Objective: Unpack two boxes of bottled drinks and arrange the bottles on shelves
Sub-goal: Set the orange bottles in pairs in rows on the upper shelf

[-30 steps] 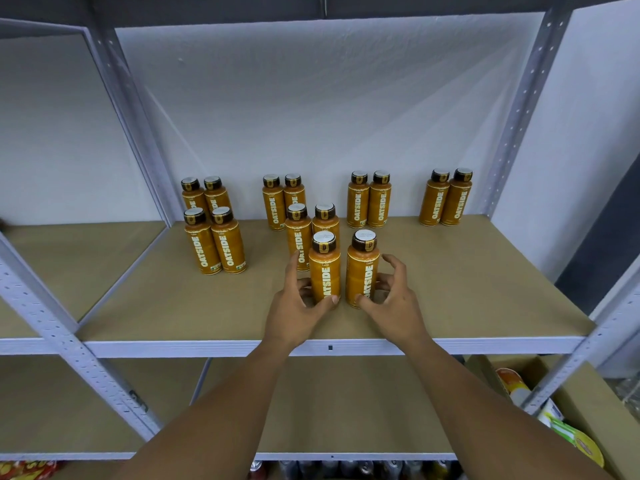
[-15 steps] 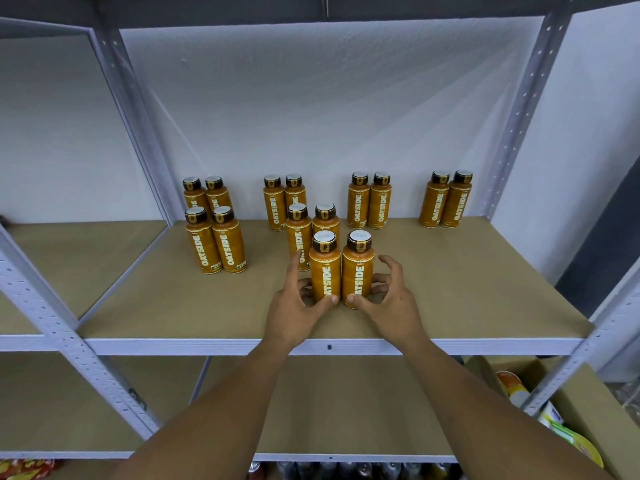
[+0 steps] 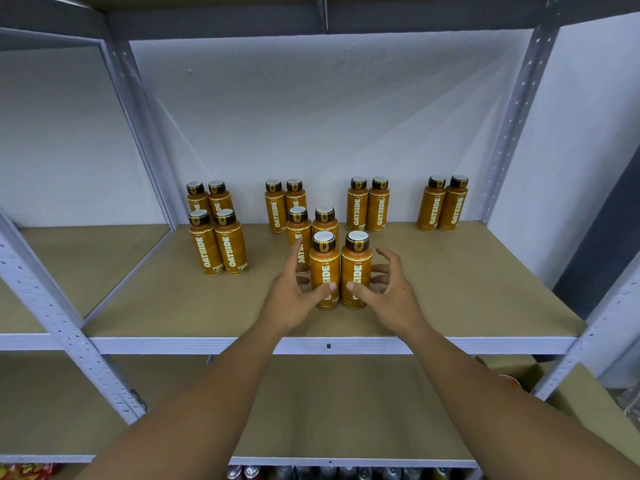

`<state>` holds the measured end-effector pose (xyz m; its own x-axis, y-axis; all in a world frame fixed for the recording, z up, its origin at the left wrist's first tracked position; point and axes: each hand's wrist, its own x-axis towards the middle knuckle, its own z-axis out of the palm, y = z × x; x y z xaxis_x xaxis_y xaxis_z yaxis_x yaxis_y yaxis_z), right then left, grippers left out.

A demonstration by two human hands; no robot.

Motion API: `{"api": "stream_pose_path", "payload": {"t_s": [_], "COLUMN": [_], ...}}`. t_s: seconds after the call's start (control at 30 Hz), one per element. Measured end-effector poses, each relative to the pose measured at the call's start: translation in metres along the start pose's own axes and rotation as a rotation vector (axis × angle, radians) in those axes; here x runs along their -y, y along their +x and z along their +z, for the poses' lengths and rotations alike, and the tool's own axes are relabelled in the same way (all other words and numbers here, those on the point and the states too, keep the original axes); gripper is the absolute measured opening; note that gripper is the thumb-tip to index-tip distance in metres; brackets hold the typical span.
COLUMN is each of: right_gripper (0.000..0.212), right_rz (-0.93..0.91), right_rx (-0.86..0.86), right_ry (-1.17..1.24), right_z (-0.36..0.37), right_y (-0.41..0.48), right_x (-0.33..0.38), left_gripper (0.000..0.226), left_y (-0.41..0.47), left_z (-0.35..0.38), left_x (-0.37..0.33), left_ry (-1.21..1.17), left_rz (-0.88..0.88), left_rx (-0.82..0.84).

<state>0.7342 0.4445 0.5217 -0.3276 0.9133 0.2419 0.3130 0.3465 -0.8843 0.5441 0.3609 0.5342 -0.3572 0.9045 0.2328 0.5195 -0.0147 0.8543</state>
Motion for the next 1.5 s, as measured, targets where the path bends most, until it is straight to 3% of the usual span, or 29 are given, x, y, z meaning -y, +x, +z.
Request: {"api": "stream_pose_path", "payload": {"t_s": [0.17,0.33,0.97,1.5], "right_gripper": [0.090,0.082,0.075,0.077], "right_rz": [-0.133,-0.149,-0.085,-0.138], "right_rx": [0.041,0.087,0.017,0.002], "right_ry": [-0.092,-0.185,-0.311,-0.333], "right_z": [-0.016,-0.024,-0.106,-0.112], "right_y": [0.013,0.021,0.077,0.123], "right_x": [0.026,0.030,-0.016,-0.041], "left_gripper": [0.092,0.083,0.085,0.085], "left_y": [0.016,0.021,0.093,0.134], "left_z": [-0.019,-0.016,0.091,0.114], "left_x": [-0.021,-0.026,-0.067,-0.064], "left_ry": [0.102,0.160,0.273,0.343], "left_rz": [0.094,0.117,0.143,0.153], "left_rx": [0.056,0.089,0.167,0.111]}}
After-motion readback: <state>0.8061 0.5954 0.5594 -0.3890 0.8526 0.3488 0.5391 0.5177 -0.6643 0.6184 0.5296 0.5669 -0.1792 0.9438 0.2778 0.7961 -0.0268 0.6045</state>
